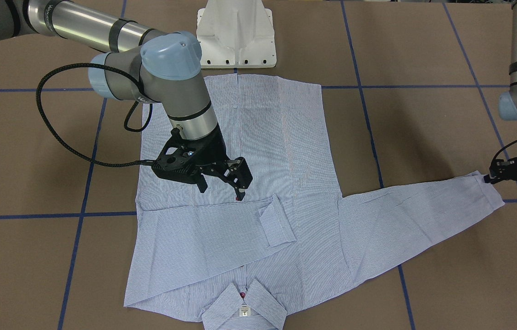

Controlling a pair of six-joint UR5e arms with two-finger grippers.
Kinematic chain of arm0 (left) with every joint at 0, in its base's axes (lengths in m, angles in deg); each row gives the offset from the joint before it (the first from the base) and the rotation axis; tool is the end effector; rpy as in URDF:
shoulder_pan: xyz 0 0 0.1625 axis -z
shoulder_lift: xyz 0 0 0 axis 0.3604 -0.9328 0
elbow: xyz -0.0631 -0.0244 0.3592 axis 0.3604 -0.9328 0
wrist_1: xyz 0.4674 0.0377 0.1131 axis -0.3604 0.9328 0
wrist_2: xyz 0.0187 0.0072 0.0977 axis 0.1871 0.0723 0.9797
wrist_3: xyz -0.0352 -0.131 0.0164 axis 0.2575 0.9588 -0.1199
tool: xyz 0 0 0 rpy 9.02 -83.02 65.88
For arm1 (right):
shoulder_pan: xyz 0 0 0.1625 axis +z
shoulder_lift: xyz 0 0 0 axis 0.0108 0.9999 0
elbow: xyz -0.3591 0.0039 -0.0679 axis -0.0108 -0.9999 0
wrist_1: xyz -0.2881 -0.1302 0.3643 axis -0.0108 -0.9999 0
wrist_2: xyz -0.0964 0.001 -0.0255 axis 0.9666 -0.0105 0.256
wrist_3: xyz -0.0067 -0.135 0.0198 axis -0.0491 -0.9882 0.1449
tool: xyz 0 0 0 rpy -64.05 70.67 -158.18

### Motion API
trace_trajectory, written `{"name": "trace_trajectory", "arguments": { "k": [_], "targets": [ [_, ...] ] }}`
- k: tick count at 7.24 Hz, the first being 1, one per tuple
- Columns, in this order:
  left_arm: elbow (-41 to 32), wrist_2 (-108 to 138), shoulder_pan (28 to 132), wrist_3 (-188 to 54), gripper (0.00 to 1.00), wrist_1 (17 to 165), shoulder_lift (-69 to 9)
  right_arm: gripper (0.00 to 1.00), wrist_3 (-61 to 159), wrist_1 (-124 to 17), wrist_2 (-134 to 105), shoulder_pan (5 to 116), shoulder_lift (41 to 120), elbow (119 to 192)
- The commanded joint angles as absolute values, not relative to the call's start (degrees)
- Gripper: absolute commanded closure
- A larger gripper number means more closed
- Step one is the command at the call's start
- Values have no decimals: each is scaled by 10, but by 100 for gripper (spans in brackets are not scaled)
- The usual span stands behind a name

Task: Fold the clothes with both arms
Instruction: 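Hold the right gripper over the folded sleeve while left gripper reaches other cuff, then grasp the cuff of the sleeve nearest the left gripper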

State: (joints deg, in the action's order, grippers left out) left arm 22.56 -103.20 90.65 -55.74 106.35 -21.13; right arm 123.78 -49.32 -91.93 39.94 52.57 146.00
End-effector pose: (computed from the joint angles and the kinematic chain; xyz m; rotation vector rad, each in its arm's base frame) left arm 0.1974 -0.6110 0.6804 0.0595 0.9554 0.1118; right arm -0.5388 -0.5813 0.0823 0.1783 -1.0384 0.5483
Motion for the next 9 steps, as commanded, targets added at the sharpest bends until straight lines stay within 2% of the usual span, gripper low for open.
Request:
{"name": "trace_trajectory", "arguments": {
  "k": [1, 4, 5, 6, 9],
  "targets": [
    [226, -1032, 906, -556, 100, 1063, -211, 0, 1238, -493, -919, 398, 527, 1460],
    [219, -1042, 907, -557, 100, 1062, -215, 0, 1241, -493, -919, 397, 528, 1460],
    [226, -1040, 906, -564, 74, 1062, -220, 0, 1241, -493, -919, 396, 530, 1460],
    [228, -1041, 907, -557, 62, 1062, -224, 0, 1243, -493, -919, 396, 532, 1464],
    [226, -1074, 911, -517, 60, 1064, -216, 0, 1241, -493, -918, 396, 535, 1467]
  ]
}}
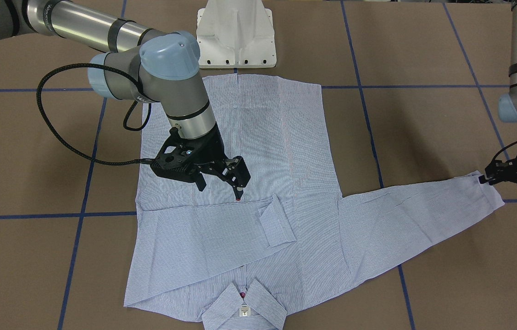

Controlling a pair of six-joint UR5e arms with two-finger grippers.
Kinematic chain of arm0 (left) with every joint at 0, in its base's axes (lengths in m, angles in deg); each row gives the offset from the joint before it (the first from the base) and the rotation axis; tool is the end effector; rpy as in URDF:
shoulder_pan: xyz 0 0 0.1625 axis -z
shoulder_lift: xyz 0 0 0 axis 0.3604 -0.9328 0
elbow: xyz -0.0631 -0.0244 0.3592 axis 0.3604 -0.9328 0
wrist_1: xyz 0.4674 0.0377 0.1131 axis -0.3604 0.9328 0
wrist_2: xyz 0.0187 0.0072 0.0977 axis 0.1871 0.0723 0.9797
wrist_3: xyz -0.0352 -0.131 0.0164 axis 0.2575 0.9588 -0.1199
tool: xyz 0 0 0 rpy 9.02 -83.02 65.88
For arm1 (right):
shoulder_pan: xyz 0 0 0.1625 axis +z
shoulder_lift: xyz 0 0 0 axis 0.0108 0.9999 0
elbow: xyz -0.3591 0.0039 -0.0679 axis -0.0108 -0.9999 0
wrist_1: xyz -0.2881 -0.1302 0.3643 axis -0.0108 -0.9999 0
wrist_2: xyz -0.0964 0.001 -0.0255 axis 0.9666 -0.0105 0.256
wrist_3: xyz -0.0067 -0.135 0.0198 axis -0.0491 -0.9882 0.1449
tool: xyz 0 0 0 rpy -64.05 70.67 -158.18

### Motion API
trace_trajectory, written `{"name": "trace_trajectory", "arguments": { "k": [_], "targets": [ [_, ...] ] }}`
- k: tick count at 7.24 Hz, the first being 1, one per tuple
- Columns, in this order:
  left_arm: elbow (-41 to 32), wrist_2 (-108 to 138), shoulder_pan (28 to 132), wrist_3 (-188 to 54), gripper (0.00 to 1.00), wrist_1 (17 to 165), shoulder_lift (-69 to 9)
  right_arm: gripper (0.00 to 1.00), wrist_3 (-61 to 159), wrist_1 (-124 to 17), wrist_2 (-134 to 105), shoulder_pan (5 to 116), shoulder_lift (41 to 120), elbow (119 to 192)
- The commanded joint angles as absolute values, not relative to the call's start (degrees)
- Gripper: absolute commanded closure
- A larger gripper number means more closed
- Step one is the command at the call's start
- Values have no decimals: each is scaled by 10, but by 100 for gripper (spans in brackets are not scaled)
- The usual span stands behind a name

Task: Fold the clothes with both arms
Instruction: 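Grasp the cuff of the sleeve nearest the left gripper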

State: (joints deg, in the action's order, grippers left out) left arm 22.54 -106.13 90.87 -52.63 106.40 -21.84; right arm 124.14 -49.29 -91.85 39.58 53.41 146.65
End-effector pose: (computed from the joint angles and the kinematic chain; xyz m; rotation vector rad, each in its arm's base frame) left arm 0.2005 -0.6140 0.6673 0.0230 1.0043 0.0775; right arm -0.5404 -0.5765 0.0879 0.1720 -1.0365 0.5496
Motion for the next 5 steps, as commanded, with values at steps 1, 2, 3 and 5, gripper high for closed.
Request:
{"name": "trace_trajectory", "arguments": {
  "k": [1, 2, 3, 5],
  "targets": [
    [224, -1075, 913, -483, 60, 1065, -214, 0, 1243, -493, -918, 393, 534, 1467],
    [223, -1074, 916, -472, 60, 1065, -213, 0, 1244, -493, -917, 390, 535, 1468],
    [225, -1073, 916, -455, 59, 1074, -205, 0, 1245, -493, -916, 389, 535, 1471],
    [226, -1071, 915, -429, 58, 1107, -191, 0, 1244, -493, -916, 388, 536, 1471]
  ]
}}
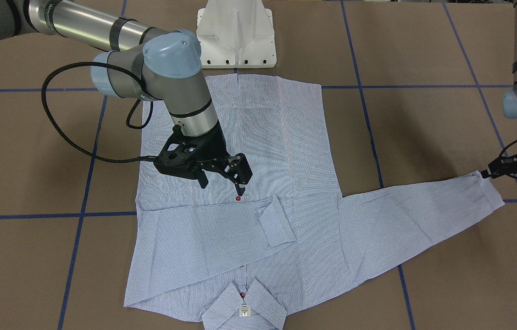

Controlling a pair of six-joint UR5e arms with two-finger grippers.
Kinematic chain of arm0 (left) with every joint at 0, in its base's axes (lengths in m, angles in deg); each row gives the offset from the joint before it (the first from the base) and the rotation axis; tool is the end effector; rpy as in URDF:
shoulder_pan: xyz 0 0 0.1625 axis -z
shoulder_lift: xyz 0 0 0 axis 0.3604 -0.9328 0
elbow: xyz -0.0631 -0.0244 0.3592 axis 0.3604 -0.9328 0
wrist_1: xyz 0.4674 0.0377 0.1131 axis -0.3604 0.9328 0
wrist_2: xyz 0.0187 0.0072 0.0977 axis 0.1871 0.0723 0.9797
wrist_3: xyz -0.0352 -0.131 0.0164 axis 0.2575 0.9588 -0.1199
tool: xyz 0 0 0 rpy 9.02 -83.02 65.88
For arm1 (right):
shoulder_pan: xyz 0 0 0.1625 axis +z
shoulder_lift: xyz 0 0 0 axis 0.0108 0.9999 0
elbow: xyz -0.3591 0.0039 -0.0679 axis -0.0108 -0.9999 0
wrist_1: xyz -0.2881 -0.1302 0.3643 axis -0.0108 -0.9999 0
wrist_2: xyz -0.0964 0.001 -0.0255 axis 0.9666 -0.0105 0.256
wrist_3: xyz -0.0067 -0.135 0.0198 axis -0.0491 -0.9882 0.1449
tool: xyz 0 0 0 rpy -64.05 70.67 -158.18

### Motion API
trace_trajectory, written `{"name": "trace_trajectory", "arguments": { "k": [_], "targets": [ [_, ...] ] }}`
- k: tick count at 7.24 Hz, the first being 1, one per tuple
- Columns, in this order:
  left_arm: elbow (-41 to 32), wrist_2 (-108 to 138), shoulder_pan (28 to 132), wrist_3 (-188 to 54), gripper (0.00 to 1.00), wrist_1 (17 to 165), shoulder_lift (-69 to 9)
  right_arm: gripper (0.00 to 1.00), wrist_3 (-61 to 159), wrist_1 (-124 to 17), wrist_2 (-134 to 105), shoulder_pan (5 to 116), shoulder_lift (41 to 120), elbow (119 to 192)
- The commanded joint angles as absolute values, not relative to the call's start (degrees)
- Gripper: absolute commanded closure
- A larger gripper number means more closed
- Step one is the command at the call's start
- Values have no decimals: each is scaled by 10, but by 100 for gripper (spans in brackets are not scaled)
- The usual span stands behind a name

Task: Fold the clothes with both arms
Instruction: 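Grasp the cuff of the sleeve nearest the left gripper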

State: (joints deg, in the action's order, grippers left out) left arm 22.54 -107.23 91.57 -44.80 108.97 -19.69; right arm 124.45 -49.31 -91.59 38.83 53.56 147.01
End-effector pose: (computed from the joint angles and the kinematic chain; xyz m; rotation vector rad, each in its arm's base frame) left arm 0.1881 -0.5979 0.6836 -0.0434 1.0220 -0.0497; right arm -0.5461 -0.5688 0.0869 0.1675 -1.0398 0.5443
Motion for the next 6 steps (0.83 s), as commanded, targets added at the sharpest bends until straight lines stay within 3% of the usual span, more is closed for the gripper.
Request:
{"name": "trace_trajectory", "arguments": {
  "k": [1, 6],
  "targets": [
    [226, -1068, 914, -413, 58, 1115, -192, 0, 1244, -493, -915, 388, 536, 1471],
    [233, -1066, 912, -412, 57, 1116, -202, 0, 1244, -493, -913, 387, 536, 1471]
  ]
}}
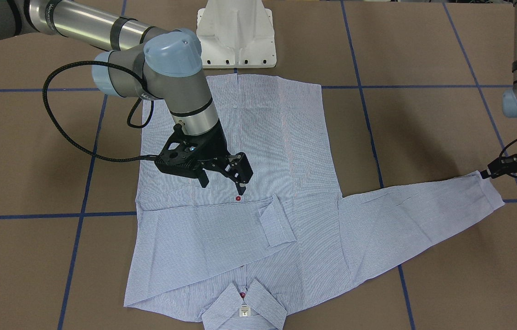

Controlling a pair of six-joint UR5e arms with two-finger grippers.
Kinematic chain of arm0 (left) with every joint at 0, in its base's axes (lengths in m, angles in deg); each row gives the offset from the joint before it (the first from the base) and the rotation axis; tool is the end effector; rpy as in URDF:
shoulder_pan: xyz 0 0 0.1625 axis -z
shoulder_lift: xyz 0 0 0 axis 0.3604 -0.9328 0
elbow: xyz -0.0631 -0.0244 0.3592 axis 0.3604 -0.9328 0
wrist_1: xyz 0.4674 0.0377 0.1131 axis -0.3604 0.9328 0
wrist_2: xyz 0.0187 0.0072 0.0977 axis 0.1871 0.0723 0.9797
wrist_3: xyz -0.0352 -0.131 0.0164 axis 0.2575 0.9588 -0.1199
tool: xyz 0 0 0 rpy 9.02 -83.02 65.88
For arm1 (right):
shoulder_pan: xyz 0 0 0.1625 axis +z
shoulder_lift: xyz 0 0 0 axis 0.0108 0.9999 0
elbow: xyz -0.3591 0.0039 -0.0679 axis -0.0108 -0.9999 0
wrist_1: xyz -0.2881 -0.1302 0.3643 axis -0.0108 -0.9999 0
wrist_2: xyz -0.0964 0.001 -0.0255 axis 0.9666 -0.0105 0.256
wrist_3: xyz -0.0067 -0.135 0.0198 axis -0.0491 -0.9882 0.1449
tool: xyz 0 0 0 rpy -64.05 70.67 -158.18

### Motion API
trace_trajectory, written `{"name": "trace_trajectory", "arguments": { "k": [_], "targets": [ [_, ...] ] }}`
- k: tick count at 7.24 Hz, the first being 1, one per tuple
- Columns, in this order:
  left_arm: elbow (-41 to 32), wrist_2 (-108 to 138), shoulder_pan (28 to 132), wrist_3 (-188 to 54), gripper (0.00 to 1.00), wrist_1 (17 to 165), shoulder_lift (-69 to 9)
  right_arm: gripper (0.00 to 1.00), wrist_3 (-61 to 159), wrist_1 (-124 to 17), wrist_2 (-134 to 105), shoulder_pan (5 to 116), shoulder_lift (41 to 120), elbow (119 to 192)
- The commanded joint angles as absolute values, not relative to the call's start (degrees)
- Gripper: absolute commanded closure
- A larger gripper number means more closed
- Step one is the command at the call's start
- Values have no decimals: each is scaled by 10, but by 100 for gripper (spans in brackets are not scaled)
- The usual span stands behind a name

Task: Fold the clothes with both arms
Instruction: 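Grasp the cuff of the sleeve nearest the left gripper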

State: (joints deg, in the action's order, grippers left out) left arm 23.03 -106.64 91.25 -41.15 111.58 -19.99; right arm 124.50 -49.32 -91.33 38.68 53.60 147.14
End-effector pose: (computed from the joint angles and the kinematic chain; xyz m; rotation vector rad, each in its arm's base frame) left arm 0.1917 -0.5999 0.6804 -0.0376 1.0281 -0.0851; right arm -0.5468 -0.5675 0.0863 0.1702 -1.0403 0.5449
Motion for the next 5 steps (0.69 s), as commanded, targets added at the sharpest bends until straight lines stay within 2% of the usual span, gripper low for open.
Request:
{"name": "trace_trajectory", "arguments": {
  "k": [1, 4, 5],
  "targets": [
    [237, -1066, 912, -412, 57, 1116, -202, 0, 1245, -493, -913, 387, 536, 1471],
    [244, -1066, 912, -412, 58, 1116, -205, 0, 1245, -493, -912, 385, 536, 1471],
    [245, -1065, 911, -412, 62, 1116, -206, 0, 1245, -493, -912, 384, 536, 1472]
  ]
}}
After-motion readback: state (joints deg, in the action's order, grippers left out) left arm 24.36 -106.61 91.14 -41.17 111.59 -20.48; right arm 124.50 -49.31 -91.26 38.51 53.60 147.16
